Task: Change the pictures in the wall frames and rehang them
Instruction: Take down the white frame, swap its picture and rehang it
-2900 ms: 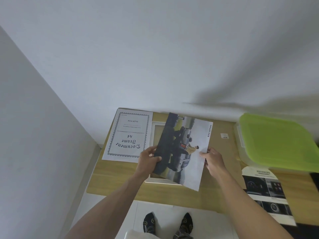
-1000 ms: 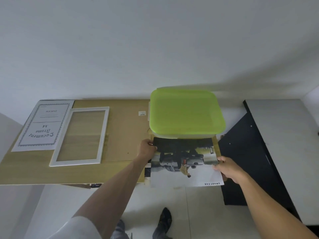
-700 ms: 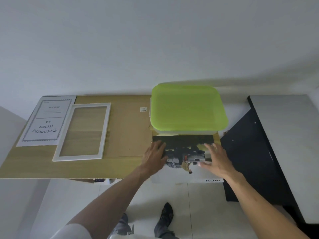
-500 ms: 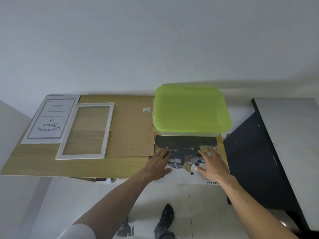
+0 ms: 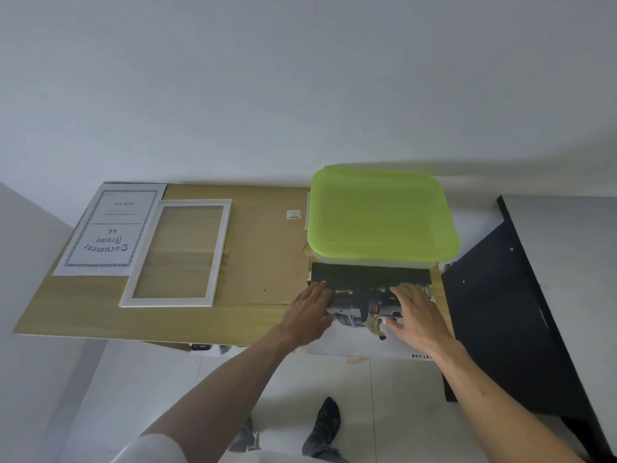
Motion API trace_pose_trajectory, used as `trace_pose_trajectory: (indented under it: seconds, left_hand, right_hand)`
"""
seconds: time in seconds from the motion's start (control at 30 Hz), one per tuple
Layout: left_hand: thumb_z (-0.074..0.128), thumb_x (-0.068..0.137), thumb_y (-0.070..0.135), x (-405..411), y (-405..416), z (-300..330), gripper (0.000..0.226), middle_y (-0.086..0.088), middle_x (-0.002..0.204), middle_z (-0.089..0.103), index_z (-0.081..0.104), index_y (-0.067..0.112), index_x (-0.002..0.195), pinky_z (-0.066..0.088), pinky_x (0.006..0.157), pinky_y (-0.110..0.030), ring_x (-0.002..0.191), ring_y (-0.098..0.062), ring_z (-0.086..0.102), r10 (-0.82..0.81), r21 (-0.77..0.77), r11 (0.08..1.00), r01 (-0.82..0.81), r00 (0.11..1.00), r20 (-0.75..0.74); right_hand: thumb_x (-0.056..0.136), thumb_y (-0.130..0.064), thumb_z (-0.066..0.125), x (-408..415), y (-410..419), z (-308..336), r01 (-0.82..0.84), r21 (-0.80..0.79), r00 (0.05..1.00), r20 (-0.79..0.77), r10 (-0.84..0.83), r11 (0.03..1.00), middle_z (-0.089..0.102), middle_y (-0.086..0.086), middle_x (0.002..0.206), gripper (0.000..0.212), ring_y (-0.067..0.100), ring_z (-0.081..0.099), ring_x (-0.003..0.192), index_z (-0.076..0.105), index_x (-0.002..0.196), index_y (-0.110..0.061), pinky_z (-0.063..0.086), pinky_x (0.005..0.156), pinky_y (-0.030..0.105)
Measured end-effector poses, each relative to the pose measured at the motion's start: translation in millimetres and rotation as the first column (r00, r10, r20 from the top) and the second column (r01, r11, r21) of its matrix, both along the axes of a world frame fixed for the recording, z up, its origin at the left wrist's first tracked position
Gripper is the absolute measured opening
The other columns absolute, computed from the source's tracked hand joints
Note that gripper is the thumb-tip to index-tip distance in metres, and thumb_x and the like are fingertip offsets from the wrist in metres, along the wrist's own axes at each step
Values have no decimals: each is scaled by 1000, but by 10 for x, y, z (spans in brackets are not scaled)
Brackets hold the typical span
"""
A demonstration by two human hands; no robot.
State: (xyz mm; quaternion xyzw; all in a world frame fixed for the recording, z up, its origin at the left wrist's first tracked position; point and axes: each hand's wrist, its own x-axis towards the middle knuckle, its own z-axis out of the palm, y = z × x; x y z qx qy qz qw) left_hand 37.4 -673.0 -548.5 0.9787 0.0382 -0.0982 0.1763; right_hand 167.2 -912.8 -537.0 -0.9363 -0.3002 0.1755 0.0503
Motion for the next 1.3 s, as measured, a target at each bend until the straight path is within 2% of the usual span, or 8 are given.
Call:
trace_pose_trajectory:
  seconds: [0.13,0.33,0.57,0.77,0.87,1.0,1.17,1.3]
  left_hand:
    - [49,97,39,-140,285,93,55,-8,147,42,41,8,141,35,109,-36,134,-27,40,117,-13,993,-117,993,32]
    - [49,96,46,-413,925,245,55,-5,141,48,45,12,139,45,101,-38,125,-24,50,307,-16,952,-307,951,22]
    - [49,96,44,-759,1886,337,51,-7,133,53,49,11,134,45,96,-40,119,-28,53,427,-4,904,-427,904,-2]
    - [50,96,42,-1022,2812,373,49,-4,133,53,50,14,135,47,94,-39,121,-23,51,482,-18,876,-482,876,4]
    - [49,96,43,-1154,3331,379,49,-2,136,51,48,15,136,47,91,-38,120,-23,53,518,8,855,-518,855,16]
    - [48,97,40,-1393,3968,378,49,-4,136,51,47,12,137,48,94,-39,122,-23,51,594,17,804,-594,804,12]
    - [51,97,39,-1707,4638,299,51,-6,145,44,45,11,139,41,103,-41,131,-25,44,595,53,804,-592,802,-60]
    - [53,95,46,-1907,5031,178,64,-7,160,25,36,12,147,20,120,-41,147,-25,21,529,107,848,-519,841,-110]
  right_hand:
    - [92,-49,59,-57,362,111,-41,85,998,-40,44,996,40,7,148,67,24,42,136,41,147,-16,43,106,36]
    - [94,-56,52,-257,1175,242,-168,144,977,-110,185,975,41,2,147,67,19,47,131,38,147,-19,47,103,35]
    - [95,-58,48,-515,2285,349,-297,175,940,-118,320,939,38,1,148,64,20,49,128,38,146,-21,48,99,34]
    - [96,-58,45,-770,3290,381,-311,216,933,-116,341,925,39,-2,145,62,18,53,123,38,146,-23,51,95,35]
    - [96,-57,46,-929,3856,365,-328,224,926,-115,359,918,40,-3,145,61,18,50,126,39,145,-22,49,96,35]
    - [95,-59,45,-1182,4560,344,-377,213,908,-106,405,901,39,-2,145,61,19,51,123,39,144,-24,50,93,33]
    - [95,-54,48,-1500,5361,273,-436,184,885,-89,457,881,36,4,152,62,24,43,134,37,146,-21,42,107,37]
    - [96,-49,53,-1718,5837,217,-492,153,860,-67,506,857,27,5,161,67,23,29,146,33,151,-16,26,119,38]
